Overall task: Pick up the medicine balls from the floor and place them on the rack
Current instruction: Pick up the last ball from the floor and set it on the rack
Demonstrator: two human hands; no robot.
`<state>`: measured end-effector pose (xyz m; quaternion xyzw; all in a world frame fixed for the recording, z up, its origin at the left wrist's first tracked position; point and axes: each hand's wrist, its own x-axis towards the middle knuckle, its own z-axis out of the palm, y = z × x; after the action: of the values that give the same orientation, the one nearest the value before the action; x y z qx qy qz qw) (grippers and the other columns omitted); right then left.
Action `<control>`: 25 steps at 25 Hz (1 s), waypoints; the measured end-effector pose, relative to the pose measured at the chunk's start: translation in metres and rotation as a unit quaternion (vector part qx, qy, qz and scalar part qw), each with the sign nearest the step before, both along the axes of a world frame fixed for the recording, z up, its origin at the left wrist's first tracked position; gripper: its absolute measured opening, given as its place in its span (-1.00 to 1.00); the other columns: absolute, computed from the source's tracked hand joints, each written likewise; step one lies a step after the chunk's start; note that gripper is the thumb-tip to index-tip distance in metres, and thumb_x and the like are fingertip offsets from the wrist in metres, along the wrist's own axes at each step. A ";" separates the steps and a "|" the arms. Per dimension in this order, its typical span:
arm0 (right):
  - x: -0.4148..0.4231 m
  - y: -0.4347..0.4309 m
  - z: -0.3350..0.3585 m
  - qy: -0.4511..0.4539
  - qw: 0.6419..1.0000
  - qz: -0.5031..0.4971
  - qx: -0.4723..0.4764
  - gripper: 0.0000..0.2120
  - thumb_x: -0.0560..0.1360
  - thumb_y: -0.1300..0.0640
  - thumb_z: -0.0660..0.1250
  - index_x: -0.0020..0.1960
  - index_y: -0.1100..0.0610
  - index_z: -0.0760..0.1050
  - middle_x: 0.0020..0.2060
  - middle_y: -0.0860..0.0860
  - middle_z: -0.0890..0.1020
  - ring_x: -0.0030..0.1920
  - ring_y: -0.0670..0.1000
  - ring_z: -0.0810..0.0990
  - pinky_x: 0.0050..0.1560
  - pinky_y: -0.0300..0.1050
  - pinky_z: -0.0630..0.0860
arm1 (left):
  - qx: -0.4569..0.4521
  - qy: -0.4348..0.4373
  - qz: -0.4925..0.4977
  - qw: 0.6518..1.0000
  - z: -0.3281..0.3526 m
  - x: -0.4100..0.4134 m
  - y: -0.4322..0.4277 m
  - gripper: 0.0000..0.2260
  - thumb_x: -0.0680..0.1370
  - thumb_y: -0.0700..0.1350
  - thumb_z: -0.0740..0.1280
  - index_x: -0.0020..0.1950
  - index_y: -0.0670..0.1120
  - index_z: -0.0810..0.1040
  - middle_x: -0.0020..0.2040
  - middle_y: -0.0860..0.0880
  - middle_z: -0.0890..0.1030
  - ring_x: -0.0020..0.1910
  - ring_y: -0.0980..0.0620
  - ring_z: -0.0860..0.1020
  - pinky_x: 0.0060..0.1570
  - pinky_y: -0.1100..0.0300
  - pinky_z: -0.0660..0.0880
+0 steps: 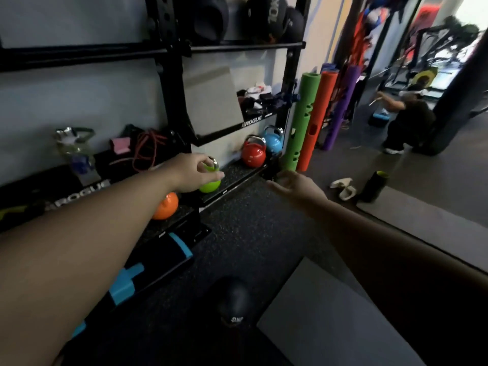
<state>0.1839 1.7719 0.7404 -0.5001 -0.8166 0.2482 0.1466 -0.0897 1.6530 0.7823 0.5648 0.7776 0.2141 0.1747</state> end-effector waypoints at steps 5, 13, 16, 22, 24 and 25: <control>0.016 0.027 -0.099 -0.064 0.992 0.043 -0.097 0.15 0.25 -0.73 0.08 0.59 0.01 0.32 0.45 0.12 0.52 0.39 0.18 0.54 0.32 0.17 0.53 | -0.070 -0.041 0.039 0.996 -0.099 0.051 0.008 -0.43 0.46 0.36 0.47 0.33 0.04 0.61 0.20 0.01 0.67 0.14 0.00 0.62 0.18 0.12 0.51; -0.005 0.045 -0.304 -0.091 0.971 0.065 -0.210 0.12 0.22 -0.76 0.06 0.60 -0.14 0.24 0.52 0.04 0.42 0.43 0.16 0.49 0.28 0.16 0.52 | -0.123 -0.099 0.127 0.979 -0.283 0.001 0.025 -0.19 0.31 0.53 0.34 0.42 0.07 0.56 0.28 0.05 0.60 0.24 0.02 0.57 0.34 -0.05 0.52; -0.018 0.058 -0.407 -0.095 0.966 0.029 -0.240 0.19 0.16 -0.80 0.03 0.61 -0.14 0.23 0.52 0.05 0.42 0.45 0.18 0.46 0.36 0.21 0.49 | -0.157 -0.139 0.130 0.969 -0.394 -0.017 0.040 -0.29 0.42 0.48 0.37 0.45 0.12 0.53 0.35 0.08 0.53 0.31 0.04 0.51 0.32 0.00 0.48; -0.059 0.063 -0.638 -0.075 0.950 -0.019 -0.301 0.19 0.17 -0.77 0.11 0.63 -0.14 0.20 0.55 0.06 0.36 0.50 0.19 0.41 0.43 0.27 0.43 | -0.167 -0.182 0.132 0.960 -0.645 -0.028 0.074 -0.41 0.54 0.31 0.42 0.51 0.11 0.49 0.44 0.05 0.47 0.30 0.13 0.39 0.25 0.15 0.35; -0.070 0.064 -0.703 -0.070 0.952 -0.025 -0.298 0.22 0.15 -0.78 0.11 0.65 -0.12 0.18 0.57 0.08 0.34 0.52 0.22 0.39 0.46 0.28 0.39 | -0.174 -0.193 0.141 0.955 -0.717 -0.027 0.072 -0.38 0.54 0.30 0.42 0.54 0.10 0.46 0.47 0.04 0.46 0.40 0.08 0.42 0.27 0.19 0.32; -0.075 0.067 -0.732 -0.068 0.952 -0.032 -0.298 0.24 0.14 -0.78 0.11 0.65 -0.12 0.16 0.58 0.09 0.33 0.52 0.24 0.38 0.47 0.28 0.38 | -0.178 -0.199 0.145 0.953 -0.750 -0.027 0.071 -0.35 0.53 0.31 0.42 0.57 0.10 0.44 0.49 0.03 0.45 0.46 0.04 0.42 0.29 0.20 0.30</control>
<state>0.1090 1.8385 0.0086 -0.5629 -0.6969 0.4408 -0.0568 -0.1163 1.7240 0.0321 0.3518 0.8259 0.2031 0.3910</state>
